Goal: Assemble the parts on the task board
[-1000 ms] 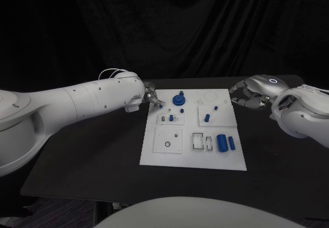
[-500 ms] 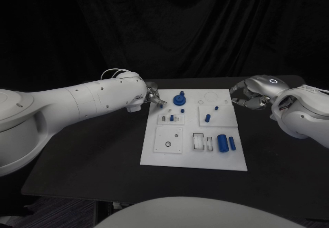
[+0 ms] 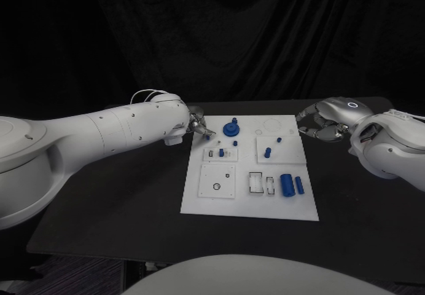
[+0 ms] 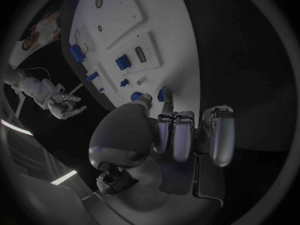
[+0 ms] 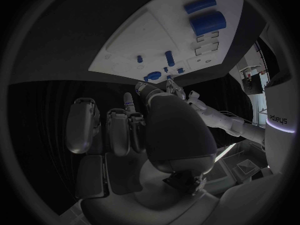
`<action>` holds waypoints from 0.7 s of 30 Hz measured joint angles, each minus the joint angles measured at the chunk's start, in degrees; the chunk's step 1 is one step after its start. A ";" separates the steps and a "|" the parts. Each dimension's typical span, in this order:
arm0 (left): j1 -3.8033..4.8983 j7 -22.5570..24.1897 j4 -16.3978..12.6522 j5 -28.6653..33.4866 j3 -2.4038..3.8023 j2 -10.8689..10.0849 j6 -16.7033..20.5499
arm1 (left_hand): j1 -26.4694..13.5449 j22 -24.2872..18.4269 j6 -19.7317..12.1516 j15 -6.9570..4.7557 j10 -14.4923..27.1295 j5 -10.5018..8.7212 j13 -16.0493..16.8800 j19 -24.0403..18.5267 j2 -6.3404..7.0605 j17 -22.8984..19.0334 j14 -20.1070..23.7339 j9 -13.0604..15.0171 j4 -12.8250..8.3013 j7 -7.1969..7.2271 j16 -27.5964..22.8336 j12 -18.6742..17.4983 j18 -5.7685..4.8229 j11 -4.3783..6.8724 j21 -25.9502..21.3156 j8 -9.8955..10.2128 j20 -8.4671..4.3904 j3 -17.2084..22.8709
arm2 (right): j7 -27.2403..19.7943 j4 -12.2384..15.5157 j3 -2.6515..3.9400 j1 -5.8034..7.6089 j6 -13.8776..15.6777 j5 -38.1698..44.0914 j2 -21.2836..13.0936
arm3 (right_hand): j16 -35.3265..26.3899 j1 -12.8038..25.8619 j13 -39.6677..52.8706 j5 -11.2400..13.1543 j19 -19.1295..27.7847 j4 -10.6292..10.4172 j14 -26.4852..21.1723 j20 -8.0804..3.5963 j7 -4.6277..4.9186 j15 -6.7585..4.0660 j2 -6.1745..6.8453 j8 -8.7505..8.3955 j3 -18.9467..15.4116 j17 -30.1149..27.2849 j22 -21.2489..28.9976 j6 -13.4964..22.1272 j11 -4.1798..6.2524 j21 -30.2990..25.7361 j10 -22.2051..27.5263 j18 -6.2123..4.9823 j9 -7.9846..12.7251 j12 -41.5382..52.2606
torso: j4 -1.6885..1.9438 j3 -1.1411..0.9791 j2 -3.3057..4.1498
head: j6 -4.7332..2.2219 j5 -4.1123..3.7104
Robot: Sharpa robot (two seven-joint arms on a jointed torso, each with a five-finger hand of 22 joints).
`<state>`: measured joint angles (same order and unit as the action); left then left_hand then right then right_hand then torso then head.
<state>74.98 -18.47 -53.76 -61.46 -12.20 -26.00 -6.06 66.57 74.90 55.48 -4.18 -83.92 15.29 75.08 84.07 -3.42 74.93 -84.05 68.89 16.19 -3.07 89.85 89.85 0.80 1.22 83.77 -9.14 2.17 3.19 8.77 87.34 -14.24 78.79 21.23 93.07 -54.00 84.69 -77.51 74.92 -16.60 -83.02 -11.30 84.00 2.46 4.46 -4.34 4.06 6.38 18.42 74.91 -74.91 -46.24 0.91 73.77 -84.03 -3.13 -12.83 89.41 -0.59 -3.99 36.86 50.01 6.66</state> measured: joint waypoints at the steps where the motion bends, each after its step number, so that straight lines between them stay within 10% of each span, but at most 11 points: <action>1: -0.01 0.00 0.09 0.00 0.00 0.07 0.00 | 0.00 0.00 0.00 0.00 0.00 0.00 0.00 0.00 0.00 0.00 0.00 0.00 0.00 0.00 0.00 0.00 0.00 0.00 0.00 0.00 0.00 0.00 | 0.00 0.00 0.00 0.00 -0.03 0.00 -0.01 | 0.00 0.00 0.00 0.00 0.00 0.00 0.00 0.00 0.00 0.00 0.00 0.00 0.00 0.00 0.00 0.00 0.00 0.00 0.00 0.00 0.00 0.00 | -0.01 0.00 0.00 | 0.00 0.00; 21: -0.10 -0.12 1.33 -0.01 0.00 0.71 0.46 | 0.00 0.00 0.00 0.00 0.00 0.22 0.00 0.00 0.00 -0.01 0.00 -0.06 -0.04 0.00 0.00 0.00 0.00 0.00 0.00 0.00 0.00 0.04 | 0.01 -0.05 0.00 0.00 -0.78 0.00 0.09 | 0.00 0.00 -0.01 0.00 0.00 0.00 0.00 0.00 0.00 0.00 0.00 0.00 0.00 0.00 0.01 0.00 0.00 0.00 0.00 0.00 0.00 0.00 | -0.02 0.01 0.01 | 0.00 -0.03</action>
<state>74.88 -18.59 -52.42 -61.47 -12.19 -25.29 -5.60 66.57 74.90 55.48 -4.19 -83.92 15.51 75.08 84.07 -3.42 74.92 -84.05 68.82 16.16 -3.07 89.85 89.85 0.80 1.22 83.77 -9.14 2.17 3.23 8.78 87.29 -14.23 78.79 20.45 93.07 -53.91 84.69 -77.51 74.92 -16.60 -83.02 -11.30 84.00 2.46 4.46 -4.34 4.06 6.38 18.42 74.91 -74.91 -46.24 0.91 73.77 -84.03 -3.13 -12.84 89.41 -0.60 -3.98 36.87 50.01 6.62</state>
